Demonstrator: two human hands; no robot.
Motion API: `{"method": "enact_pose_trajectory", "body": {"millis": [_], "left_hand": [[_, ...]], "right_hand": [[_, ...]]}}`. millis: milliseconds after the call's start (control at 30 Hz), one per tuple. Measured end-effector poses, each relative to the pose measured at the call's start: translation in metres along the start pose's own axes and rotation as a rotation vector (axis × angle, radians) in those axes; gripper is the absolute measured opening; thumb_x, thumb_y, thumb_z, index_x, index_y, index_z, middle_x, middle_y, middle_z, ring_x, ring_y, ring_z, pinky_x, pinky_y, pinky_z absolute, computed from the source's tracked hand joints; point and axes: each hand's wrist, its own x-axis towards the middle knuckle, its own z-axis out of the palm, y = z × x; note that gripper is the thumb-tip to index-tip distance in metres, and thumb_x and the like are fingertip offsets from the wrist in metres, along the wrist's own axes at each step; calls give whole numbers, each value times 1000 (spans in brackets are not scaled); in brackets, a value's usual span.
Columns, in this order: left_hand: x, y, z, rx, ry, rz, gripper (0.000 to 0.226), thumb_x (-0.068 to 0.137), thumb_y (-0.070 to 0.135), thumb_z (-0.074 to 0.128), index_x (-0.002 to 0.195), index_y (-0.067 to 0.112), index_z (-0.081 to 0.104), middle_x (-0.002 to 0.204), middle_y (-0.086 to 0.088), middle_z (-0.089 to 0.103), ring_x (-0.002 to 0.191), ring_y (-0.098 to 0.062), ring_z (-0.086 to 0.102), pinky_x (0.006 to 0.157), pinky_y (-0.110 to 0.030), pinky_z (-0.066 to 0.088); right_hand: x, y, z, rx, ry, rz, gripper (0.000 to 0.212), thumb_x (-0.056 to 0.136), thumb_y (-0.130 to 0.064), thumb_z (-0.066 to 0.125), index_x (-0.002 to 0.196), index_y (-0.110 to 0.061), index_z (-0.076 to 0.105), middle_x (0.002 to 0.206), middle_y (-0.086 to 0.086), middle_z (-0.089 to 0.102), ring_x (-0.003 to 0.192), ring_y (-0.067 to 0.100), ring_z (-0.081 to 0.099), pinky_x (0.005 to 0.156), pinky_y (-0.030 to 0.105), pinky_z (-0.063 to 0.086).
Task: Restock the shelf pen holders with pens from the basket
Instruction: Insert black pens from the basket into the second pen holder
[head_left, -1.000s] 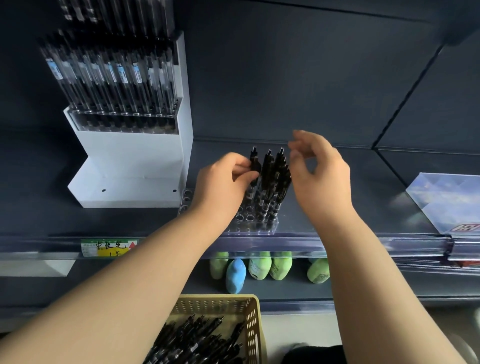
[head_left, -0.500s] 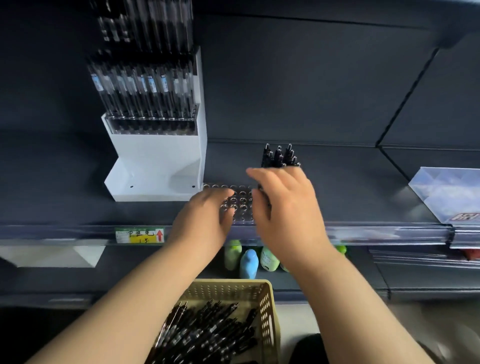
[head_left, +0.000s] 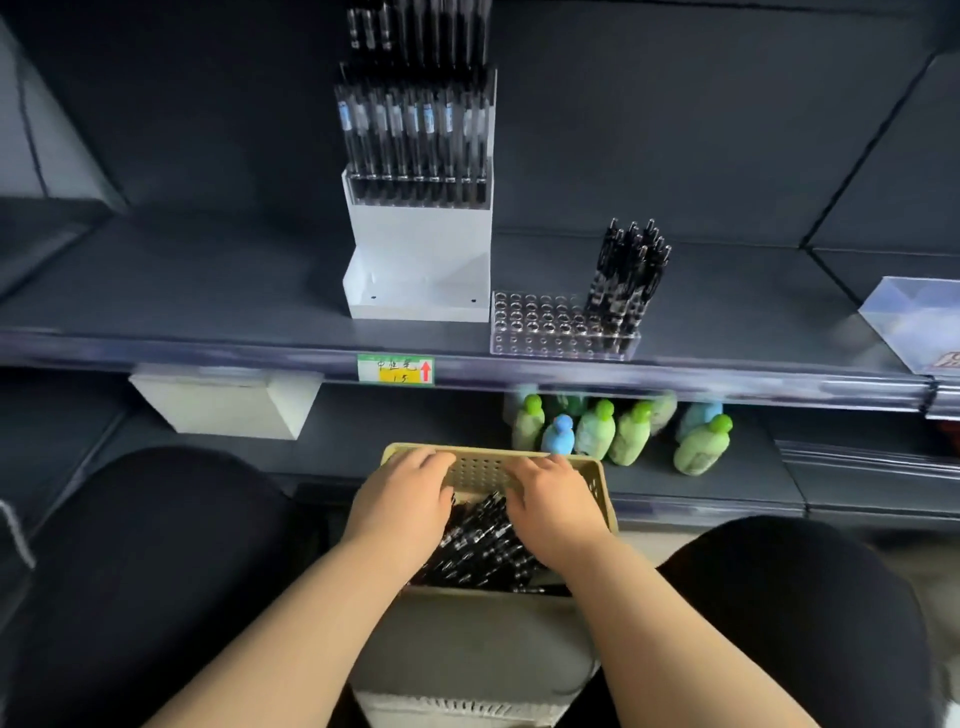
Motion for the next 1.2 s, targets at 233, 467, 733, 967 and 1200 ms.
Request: {"method": "enact_pose_trajectory", "body": {"millis": [233,467,733,967,1200], "left_hand": [[-20,-38,35,-67,-182,-132,34,97,26,42,131,27,47,133,9,48,120,-15,44,92,-30,44],[-11,-38,63,-79,-276,-155,32,97,22,42,127,27,51,133,5,50,121,-21,42,102,-32,36],[12,-32,99,-102,-396,-182,35,94,11,48,127,22,52,125,2,52,103,-19,55,87,-33,50],[42,-23,132,-147,-417,-185,40,89,2,47,126,15,53,130,-7,49,114,-25,50,94,-34,45],[61,-28,151,-229,-402,-252,28,92,13,49,118,13,58,121,-10,56,110,-27,54,90,-32,45]], "right_hand": [[-27,-3,44,-8,-333,222,38,91,-21,45,129,-19,52,125,10,57,125,28,40,100,36,42],[-30,2,57,5,-428,337,34,88,-15,45,120,-18,57,116,10,59,113,28,52,95,34,47],[-14,8,74,11,-461,460,23,92,-14,46,110,-13,59,110,9,60,95,24,59,71,26,46],[21,10,94,253,-337,639,27,95,-21,48,119,-12,58,118,11,61,106,27,59,77,24,42],[52,23,122,570,-199,906,30,93,-27,54,107,-2,62,107,15,66,102,32,62,78,25,45]]}}
